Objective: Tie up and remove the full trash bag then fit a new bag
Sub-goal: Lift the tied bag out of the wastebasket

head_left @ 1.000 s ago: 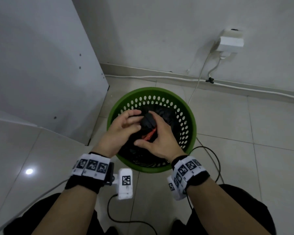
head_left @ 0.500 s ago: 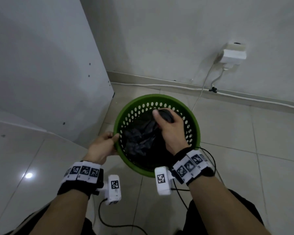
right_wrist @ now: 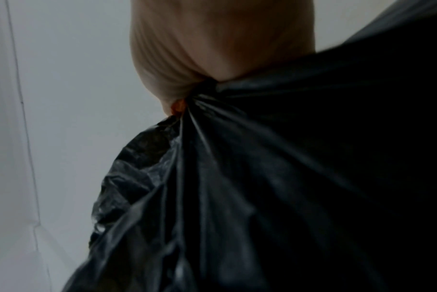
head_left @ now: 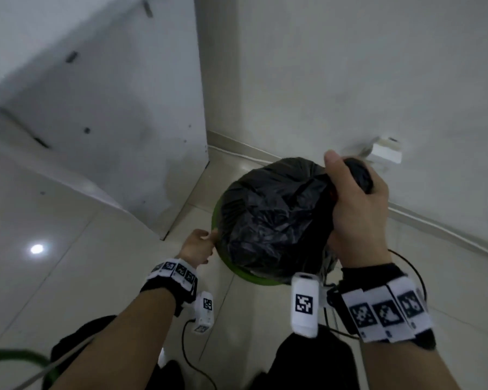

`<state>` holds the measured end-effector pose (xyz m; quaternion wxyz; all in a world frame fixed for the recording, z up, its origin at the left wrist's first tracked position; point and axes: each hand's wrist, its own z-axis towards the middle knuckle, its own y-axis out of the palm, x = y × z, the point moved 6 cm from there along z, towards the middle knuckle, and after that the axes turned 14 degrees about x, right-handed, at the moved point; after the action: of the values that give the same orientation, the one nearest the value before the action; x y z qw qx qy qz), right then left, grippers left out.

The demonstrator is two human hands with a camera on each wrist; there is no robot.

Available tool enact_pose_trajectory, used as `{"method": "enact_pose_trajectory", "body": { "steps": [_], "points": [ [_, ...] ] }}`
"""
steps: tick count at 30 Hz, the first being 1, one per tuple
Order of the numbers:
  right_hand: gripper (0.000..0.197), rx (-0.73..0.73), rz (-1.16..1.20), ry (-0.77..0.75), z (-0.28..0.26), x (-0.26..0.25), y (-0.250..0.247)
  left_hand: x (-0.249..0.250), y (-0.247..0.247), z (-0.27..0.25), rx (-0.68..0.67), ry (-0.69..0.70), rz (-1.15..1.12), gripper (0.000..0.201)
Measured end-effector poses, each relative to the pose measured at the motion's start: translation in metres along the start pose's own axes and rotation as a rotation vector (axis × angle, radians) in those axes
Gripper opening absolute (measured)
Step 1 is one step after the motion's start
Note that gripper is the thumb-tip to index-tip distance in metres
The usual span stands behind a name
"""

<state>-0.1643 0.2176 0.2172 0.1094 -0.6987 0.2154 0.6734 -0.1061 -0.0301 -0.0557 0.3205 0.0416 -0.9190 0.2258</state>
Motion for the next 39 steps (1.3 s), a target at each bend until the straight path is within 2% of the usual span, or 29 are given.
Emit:
{"method": "enact_pose_trajectory", "body": {
  "steps": [2, 5, 8, 13, 16, 20, 22, 23, 26, 29, 31, 36, 39],
  "points": [
    [0.029, -0.020, -0.047, 0.013, -0.008, -0.040, -0.001, 0.008, -0.027, -0.027, 0.010, -0.024, 0.033, 0.045],
    [0.025, -0.074, -0.085, 0.100, -0.027, -0.098, 0.001, 0.033, -0.080, -0.097, 0.009, -0.007, -0.044, 0.032],
    [0.042, -0.188, -0.195, 0.180, -0.054, -0.142, 0.009, 0.057, -0.145, -0.170, 0.039, 0.039, -0.086, 0.022],
    [0.036, -0.346, -0.326, 0.392, -0.116, -0.190, 0.039, 0.062, -0.268, -0.281, 0.232, 0.004, -0.163, 0.026],
    [0.044, -0.437, -0.424, 0.461, -0.159, -0.190, 0.069, 0.031, -0.323, -0.325, 0.331, -0.058, -0.219, 0.028],
    [0.025, -0.615, -0.485, 0.424, -0.229, -0.187, 0.124, -0.043, -0.371, -0.372, 0.415, -0.190, -0.275, 0.032],
    [0.024, -0.706, -0.489, 0.405, -0.265, -0.187, 0.156, -0.091, -0.386, -0.390, 0.413, -0.289, -0.278, 0.035],
    [0.025, -0.753, -0.493, 0.391, -0.283, -0.186, 0.172, -0.118, -0.389, -0.399, 0.371, -0.349, -0.267, 0.038],
    [0.030, -0.871, -0.521, 0.335, -0.328, -0.183, 0.226, -0.181, -0.396, -0.414, 0.167, -0.501, -0.193, 0.046],
    [0.025, -0.882, -0.597, 0.317, -0.368, -0.174, 0.280, -0.205, -0.430, -0.405, 0.090, -0.519, -0.178, 0.054],
    [0.023, -0.878, -0.666, 0.305, -0.390, -0.163, 0.314, -0.197, -0.468, -0.388, 0.139, -0.494, -0.255, 0.048],
    [0.035, -0.907, -0.707, 0.294, -0.442, -0.146, 0.404, -0.132, -0.593, -0.324, 0.328, -0.278, -0.497, 0.034],
    [0.023, -0.893, -0.734, 0.315, -0.463, -0.131, 0.455, -0.092, -0.671, -0.293, 0.420, -0.190, -0.664, 0.037]
  ]
}}
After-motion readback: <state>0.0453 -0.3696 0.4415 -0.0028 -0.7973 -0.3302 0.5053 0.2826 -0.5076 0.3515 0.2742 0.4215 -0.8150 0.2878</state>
